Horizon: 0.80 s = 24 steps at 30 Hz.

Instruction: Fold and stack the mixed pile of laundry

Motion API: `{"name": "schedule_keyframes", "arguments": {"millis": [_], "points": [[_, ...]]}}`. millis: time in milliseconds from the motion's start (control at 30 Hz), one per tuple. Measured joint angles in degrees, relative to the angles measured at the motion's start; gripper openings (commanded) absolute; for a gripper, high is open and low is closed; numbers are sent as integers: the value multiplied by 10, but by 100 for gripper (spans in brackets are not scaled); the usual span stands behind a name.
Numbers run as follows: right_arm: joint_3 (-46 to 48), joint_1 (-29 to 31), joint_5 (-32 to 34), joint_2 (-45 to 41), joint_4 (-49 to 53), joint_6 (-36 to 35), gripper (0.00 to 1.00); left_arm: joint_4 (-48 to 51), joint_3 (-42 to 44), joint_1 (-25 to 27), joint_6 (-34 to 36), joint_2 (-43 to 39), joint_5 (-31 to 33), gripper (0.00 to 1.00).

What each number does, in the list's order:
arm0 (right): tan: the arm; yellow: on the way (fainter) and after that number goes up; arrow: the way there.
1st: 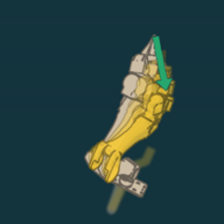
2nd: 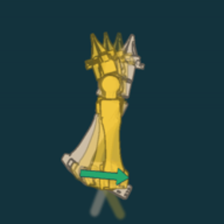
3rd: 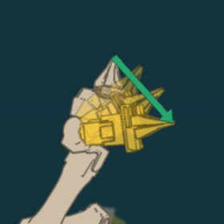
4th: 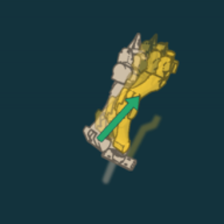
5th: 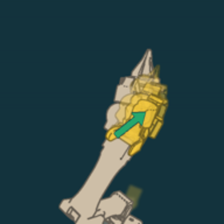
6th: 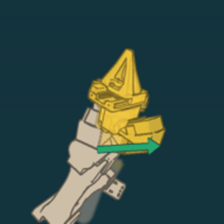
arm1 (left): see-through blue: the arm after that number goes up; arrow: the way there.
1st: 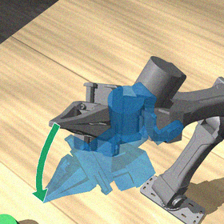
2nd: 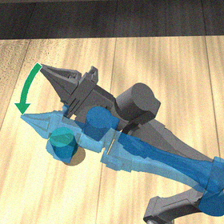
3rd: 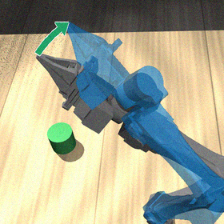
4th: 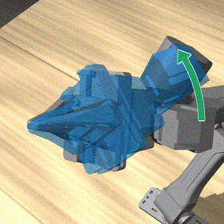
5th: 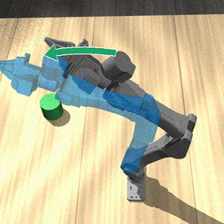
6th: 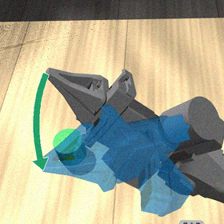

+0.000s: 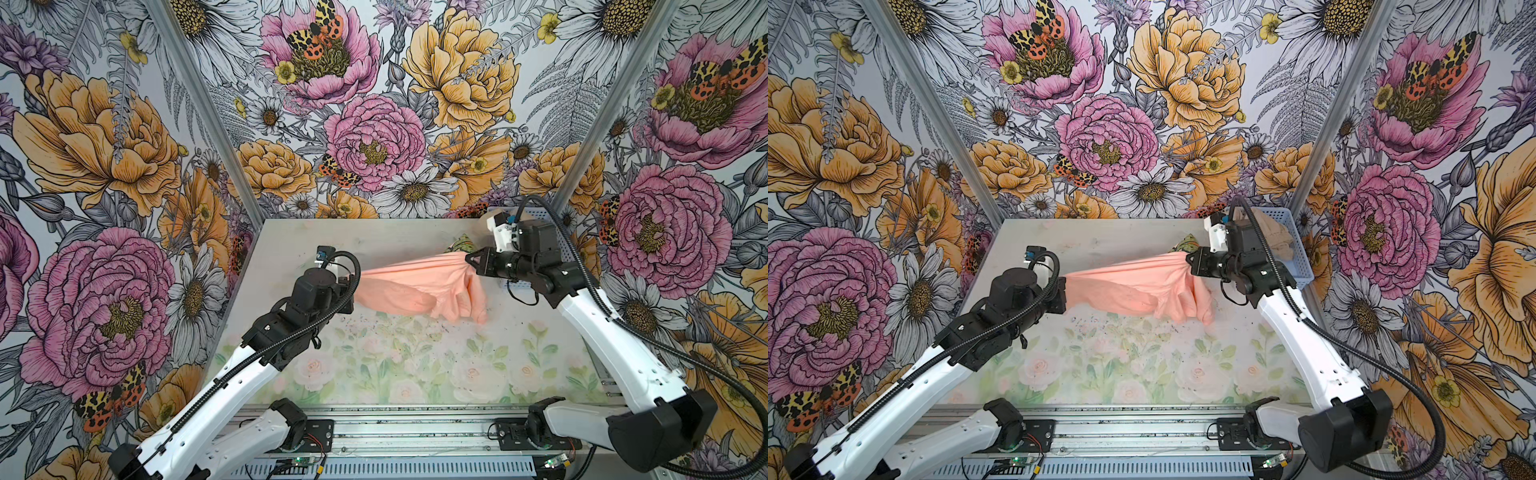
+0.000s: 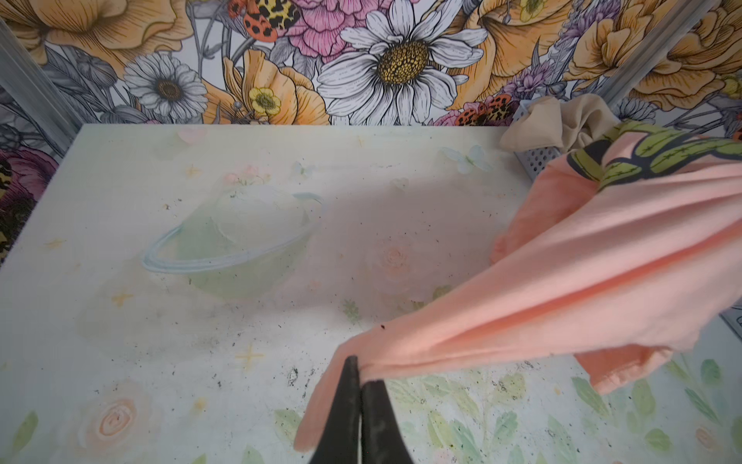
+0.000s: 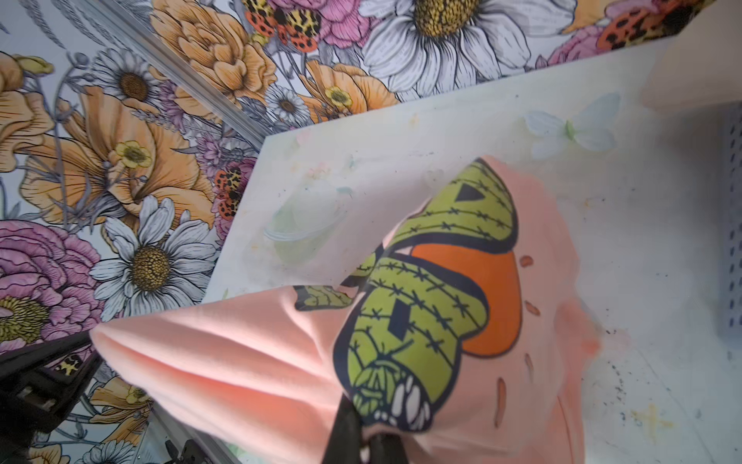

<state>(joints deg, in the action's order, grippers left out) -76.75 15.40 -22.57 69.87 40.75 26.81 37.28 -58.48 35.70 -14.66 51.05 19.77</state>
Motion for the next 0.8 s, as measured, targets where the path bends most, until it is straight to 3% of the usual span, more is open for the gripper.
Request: {"name": "schedule_keyframes", "arguments": {"millis": [167, 200, 267, 400, 533, 800], "points": [[-101, 1, -2, 32, 42, -26, 2, -3, -24, -3, 42, 11, 19, 0], [-118, 1, -2, 54, 47, -32, 19, -2, -24, -6, 47, 18, 22, 0], [-153, 1, 2, 108, 56, -42, 41, -2, -21, -19, 52, 37, 26, 0], [-179, -1, 37, 234, 57, -56, 57, 1, 8, -56, 52, 67, 39, 0], [-117, 2, 77, 257, 69, -58, 63, 12, 40, -72, 52, 84, 38, 0], [125, 15, 90, 169, 24, -40, 62, 19, 57, -97, 50, 95, 37, 0]]}}
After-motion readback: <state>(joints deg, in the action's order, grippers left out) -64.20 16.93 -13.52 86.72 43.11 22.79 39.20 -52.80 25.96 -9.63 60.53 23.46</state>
